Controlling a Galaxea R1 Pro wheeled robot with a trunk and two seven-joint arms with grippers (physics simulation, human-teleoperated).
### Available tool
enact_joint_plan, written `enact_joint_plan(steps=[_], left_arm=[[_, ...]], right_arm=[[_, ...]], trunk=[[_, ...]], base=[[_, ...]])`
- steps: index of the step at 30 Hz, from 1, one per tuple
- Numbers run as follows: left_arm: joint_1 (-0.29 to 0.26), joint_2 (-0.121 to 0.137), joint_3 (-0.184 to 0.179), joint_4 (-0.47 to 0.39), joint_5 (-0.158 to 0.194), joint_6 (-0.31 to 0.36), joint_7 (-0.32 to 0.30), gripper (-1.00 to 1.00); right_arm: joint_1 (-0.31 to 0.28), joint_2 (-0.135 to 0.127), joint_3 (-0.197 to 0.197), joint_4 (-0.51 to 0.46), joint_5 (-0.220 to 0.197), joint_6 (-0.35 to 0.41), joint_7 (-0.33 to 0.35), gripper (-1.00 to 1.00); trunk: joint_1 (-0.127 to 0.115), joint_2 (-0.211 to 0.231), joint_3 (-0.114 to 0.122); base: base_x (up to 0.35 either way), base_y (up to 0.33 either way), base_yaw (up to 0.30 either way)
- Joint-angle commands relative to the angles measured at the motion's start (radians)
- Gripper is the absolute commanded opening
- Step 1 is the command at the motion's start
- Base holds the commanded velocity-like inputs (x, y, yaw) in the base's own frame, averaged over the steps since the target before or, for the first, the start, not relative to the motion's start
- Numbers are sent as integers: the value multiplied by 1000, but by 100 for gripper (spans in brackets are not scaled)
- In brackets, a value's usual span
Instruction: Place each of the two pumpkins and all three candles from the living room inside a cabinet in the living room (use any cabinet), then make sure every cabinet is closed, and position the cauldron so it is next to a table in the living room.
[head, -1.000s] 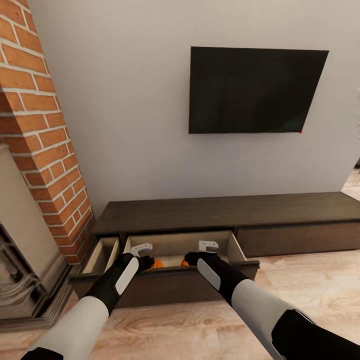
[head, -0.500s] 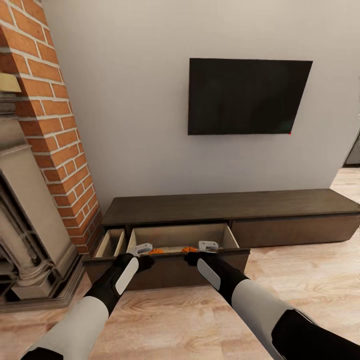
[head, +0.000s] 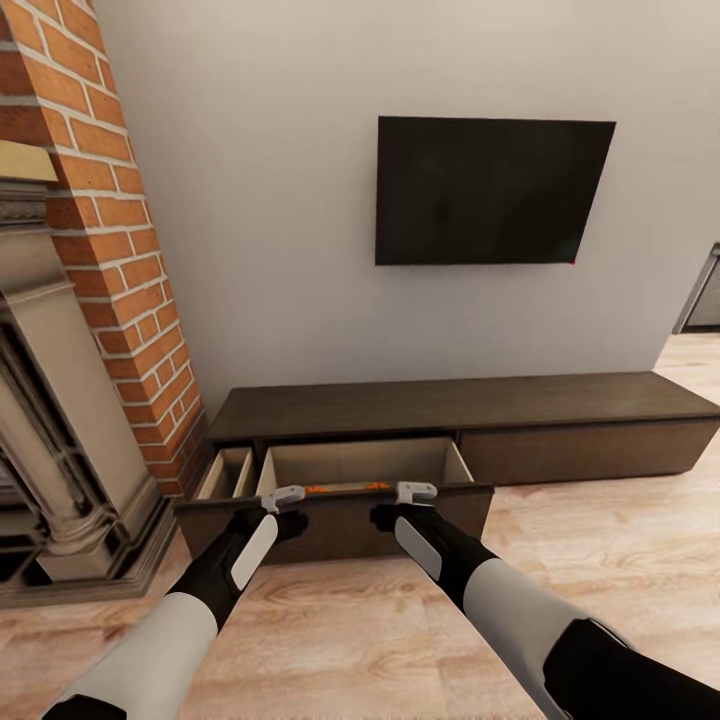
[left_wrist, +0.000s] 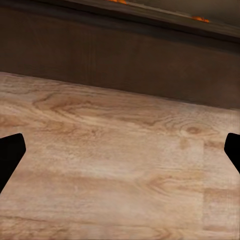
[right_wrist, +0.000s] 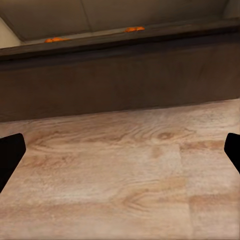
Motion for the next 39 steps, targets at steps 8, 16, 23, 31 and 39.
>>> enact_joint_plan(steps=[8,16,23,31,39], left_arm=[[-1,3,-10,9,0,-90,6,100],[-1,6,-14,53,-6,-183,5,100],[-1,16,-29,124,-7,-282,-3,100],[0,11,-124,243,-2,-482,-6,100],[0,10,-179,312,-6,-565,-6,100]], right_arm=[[3,-2,10,5,7,-80,-4,100],[5,-2,58,14,33,-229,-4,100],[5,-1,84,72,40,-254,-4,100],[7,-2,141,98,38,-347,-4,100],[19,-2,163,100,40,-375,-4,100]], trunk=[[31,-57,-26],[61,-113,-51],[88,-162,-73],[119,-218,-98],[149,-274,-123]], base=[[0,0,0],[0,0,0],[0,0,0],[0,0,0],[0,0,0]])
